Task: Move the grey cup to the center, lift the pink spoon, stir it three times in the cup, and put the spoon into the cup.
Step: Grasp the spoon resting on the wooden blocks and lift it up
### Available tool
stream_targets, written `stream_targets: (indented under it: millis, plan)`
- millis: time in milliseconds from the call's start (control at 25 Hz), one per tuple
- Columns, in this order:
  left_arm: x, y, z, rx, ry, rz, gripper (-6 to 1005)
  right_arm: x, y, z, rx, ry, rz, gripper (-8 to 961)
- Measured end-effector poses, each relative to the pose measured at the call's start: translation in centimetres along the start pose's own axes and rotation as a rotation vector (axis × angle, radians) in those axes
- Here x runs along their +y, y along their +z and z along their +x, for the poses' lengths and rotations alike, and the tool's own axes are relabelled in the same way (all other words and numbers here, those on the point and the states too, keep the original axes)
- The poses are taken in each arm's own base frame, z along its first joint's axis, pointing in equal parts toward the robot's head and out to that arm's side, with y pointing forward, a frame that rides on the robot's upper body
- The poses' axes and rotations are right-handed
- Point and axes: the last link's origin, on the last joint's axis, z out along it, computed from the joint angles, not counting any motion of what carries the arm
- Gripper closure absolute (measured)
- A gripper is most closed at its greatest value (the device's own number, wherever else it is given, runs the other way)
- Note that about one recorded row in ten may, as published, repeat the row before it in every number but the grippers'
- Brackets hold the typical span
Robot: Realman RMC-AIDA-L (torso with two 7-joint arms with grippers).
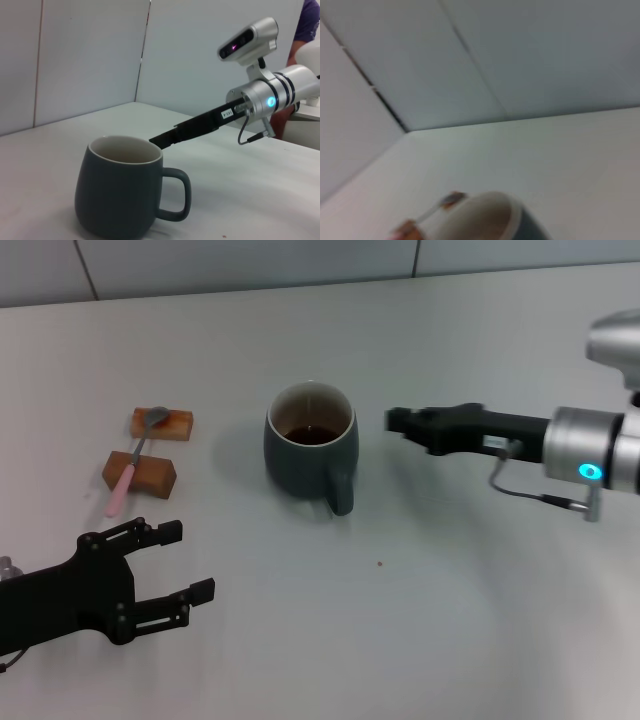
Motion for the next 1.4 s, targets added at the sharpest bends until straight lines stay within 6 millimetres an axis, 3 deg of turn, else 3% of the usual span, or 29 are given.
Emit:
stream_targets:
  millis: [360, 680, 960, 1160, 1400]
  plan:
    - [0.0, -0.1, -0.1, 0.001, -0.001, 0.006, 193, -2.7, -4.7, 1.5, -0.09, -0.307, 0.19, 864]
    - [-0.3, -0.3, 0.1, 0.009, -0.001, 0.026, 194, -0.7, -8.0, 3.7, -0.154, -0.604, 0.132, 865]
    - [-0.4, -0.4, 0.1, 0.011, 0.006, 0.036, 195, 1.4, -9.6, 6.4, -0.113, -0.697, 0.023, 864]
    - [-0.4, -0.5, -0.1, 0.009, 0.013, 0.039, 210, 1.7, -10.1, 7.5, -0.079, -0.698, 0.015, 815]
    - [-0.4, -0.5, -0.2, 0.008, 0.017, 0.039, 228, 1.9, -10.3, 7.8, -0.07, -0.705, 0.003, 604]
